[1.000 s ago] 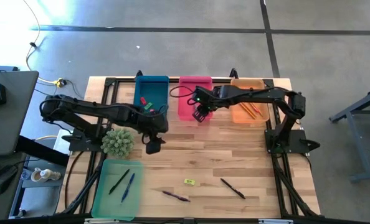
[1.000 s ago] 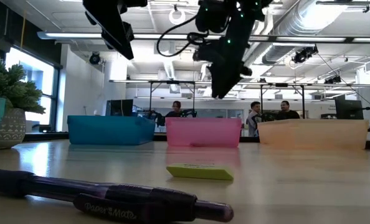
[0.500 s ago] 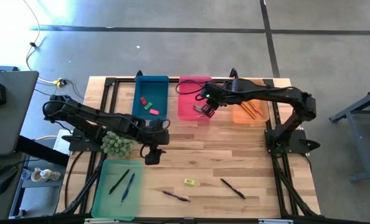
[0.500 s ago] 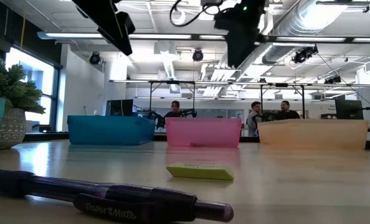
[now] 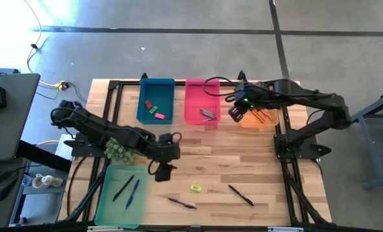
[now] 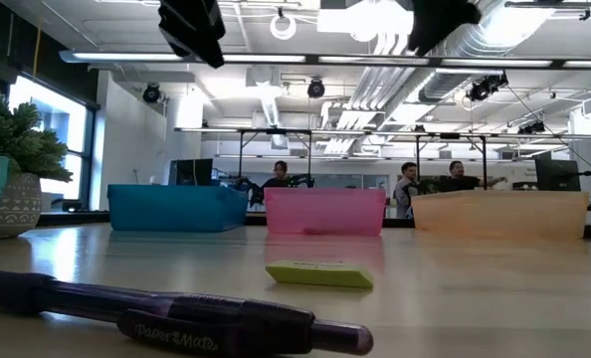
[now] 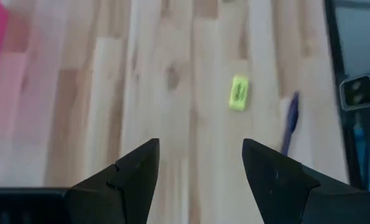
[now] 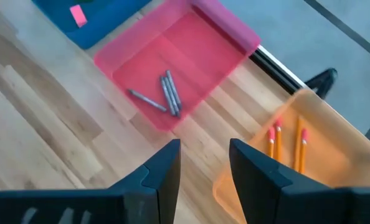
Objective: Sort crayons/erasers/pens/pencils in bins
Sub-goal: Put the purple pen into the blue bin
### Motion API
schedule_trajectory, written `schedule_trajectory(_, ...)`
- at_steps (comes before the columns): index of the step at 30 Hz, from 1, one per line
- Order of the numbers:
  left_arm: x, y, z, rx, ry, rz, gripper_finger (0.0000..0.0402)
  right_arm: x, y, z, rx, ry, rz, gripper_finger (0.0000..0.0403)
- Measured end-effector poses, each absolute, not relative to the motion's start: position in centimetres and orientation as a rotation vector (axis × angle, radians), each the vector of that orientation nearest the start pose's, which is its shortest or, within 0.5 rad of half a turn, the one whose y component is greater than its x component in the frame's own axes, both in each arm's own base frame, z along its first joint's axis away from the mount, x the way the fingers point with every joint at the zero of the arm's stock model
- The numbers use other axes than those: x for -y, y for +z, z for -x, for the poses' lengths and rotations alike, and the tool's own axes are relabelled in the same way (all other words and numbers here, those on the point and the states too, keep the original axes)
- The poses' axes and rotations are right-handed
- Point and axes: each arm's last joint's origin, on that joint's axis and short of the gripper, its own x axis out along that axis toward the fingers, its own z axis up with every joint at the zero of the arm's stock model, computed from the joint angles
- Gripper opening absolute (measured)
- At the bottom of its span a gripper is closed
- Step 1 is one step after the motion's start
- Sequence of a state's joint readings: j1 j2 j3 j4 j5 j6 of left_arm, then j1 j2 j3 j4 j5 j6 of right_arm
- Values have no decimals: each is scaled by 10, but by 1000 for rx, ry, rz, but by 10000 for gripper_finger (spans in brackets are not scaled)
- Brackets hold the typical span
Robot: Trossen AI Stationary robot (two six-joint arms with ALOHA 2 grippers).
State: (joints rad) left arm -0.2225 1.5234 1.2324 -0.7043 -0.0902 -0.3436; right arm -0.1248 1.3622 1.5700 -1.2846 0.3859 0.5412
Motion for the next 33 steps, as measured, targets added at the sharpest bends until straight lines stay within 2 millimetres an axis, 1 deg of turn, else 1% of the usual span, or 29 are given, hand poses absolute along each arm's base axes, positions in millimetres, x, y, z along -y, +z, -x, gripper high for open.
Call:
schedule_trajectory(3,80,265,-309,-1057,40,142,216,34,392,-222,-920,-762,-336,128)
schedule_trajectory(4,85,262,-314,-1061,37,144,216,32,393,-219,-927,-776,-330,128)
schedule_trajectory(7,97,253,-318,-1114,52,165,216,28,394,-212,-931,-809,-321,128)
schedule_trajectory(8,101,252,-322,-1106,49,179,216,28,394,-210,-941,-810,-316,128)
schedule_trajectory(11,113,243,-326,-1159,55,170,216,25,394,-209,-946,-804,-313,128)
schedule_trajectory(16,135,230,-336,-1186,47,179,216,24,392,-210,-959,-809,-317,128)
schedule_trajectory(18,142,223,-335,-1218,50,165,216,24,391,-210,-962,-812,-318,128)
schedule_trajectory(20,149,217,-338,-1218,48,169,216,24,390,-211,-969,-814,-315,128)
schedule_trajectory(22,154,209,-336,-1250,57,163,216,24,390,-211,-973,-815,-314,128)
schedule_trajectory(33,180,175,-340,-1286,47,130,216,24,389,-211,-981,-819,-336,128)
